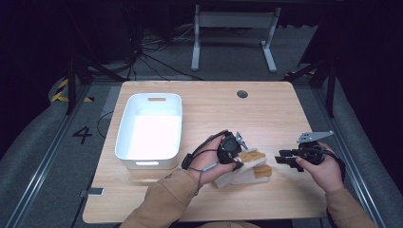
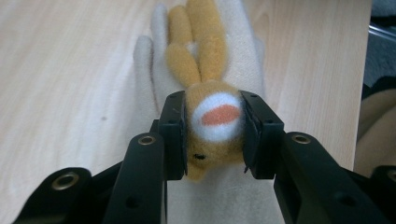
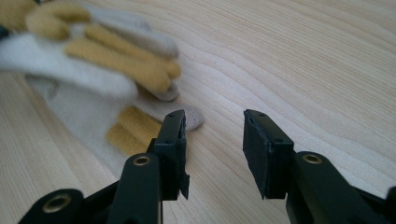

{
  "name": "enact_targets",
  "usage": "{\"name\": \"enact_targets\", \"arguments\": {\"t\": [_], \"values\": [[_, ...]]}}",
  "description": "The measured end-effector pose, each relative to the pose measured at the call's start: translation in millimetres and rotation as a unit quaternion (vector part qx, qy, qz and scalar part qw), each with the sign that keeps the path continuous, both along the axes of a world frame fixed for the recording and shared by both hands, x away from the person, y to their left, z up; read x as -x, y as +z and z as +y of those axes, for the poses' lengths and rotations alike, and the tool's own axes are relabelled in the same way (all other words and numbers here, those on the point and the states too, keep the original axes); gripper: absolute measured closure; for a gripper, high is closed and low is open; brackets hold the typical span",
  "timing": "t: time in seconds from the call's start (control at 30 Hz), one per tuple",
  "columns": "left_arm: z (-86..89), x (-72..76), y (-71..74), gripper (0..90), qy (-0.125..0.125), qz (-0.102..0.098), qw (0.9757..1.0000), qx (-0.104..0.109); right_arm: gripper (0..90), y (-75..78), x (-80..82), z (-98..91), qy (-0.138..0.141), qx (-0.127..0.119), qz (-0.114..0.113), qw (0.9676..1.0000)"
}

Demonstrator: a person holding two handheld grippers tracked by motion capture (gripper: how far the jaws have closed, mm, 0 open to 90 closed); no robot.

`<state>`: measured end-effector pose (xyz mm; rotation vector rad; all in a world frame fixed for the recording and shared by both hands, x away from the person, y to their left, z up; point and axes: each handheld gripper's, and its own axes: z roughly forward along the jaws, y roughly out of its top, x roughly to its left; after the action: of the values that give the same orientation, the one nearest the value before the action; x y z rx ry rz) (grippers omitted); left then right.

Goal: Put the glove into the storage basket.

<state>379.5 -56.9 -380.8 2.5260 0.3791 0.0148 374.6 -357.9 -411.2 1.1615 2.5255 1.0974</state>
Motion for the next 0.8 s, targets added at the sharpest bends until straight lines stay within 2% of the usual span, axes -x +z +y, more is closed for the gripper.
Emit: {"name": "enact_targets", "arguments": {"t": [0.07,0.13,0.2,0.23,0.27,0.3,0.33,0.37,0.4,0.5,0.63,0.8], "values": [[-3.3,-0.1,-7.8,64.9,-0.012,0.003,0.9999,-0.006,59.8,-0.1,-0.1,-0.1,0.001,-0.001,0.001,1.0000],[-6.6,0.7,-16.6,63.9,-0.016,0.017,0.9997,-0.009,59.9,-0.6,-0.1,0.5,0.002,-0.001,0.002,1.0000],[-8.9,0.7,-24.1,59.3,-0.025,0.030,0.9991,-0.014,59.8,-1.5,-0.3,1.7,0.004,0.000,0.004,1.0000],[-9.4,1.2,-28.0,55.3,-0.023,0.042,0.9988,-0.007,59.8,-1.9,-0.3,2.5,0.006,0.000,0.003,1.0000],[-9.4,1.2,-28.0,50.3,-0.023,0.042,0.9988,-0.007,59.8,-1.9,-0.3,2.5,0.006,0.000,0.003,1.0000],[-8.8,1.7,-28.3,50.3,-0.019,0.045,0.9988,0.000,59.7,-1.9,-0.1,3.1,0.008,-0.001,0.006,1.0000],[-7.4,2.2,-27.1,45.9,-0.017,0.046,0.9988,0.004,59.7,-2.0,-0.1,4.1,0.010,0.000,0.006,0.9999],[-3.1,3.0,-22.5,41.5,-0.009,0.034,0.9993,0.009,59.7,-2.3,0.2,6.5,0.014,-0.001,0.006,0.9999],[-3.1,3.0,-22.5,39.7,-0.009,0.034,0.9993,0.009,59.7,-2.3,0.2,6.5,0.014,-0.001,0.006,0.9999],[7.5,4.0,-15.6,39.7,0.008,0.029,0.9994,0.017,59.7,-3.1,0.4,12.6,0.024,0.000,0.007,0.9997],[20.2,5.9,-15.3,40.7,0.025,0.028,0.9992,0.013,59.7,-4.2,-0.4,17.0,0.029,0.002,0.009,0.9995],[39.1,13.1,-19.2,44.8,0.041,0.045,0.9981,-0.002,63.2,-4.8,-5.1,28.6,0.047,0.006,0.006,0.9988]]}}
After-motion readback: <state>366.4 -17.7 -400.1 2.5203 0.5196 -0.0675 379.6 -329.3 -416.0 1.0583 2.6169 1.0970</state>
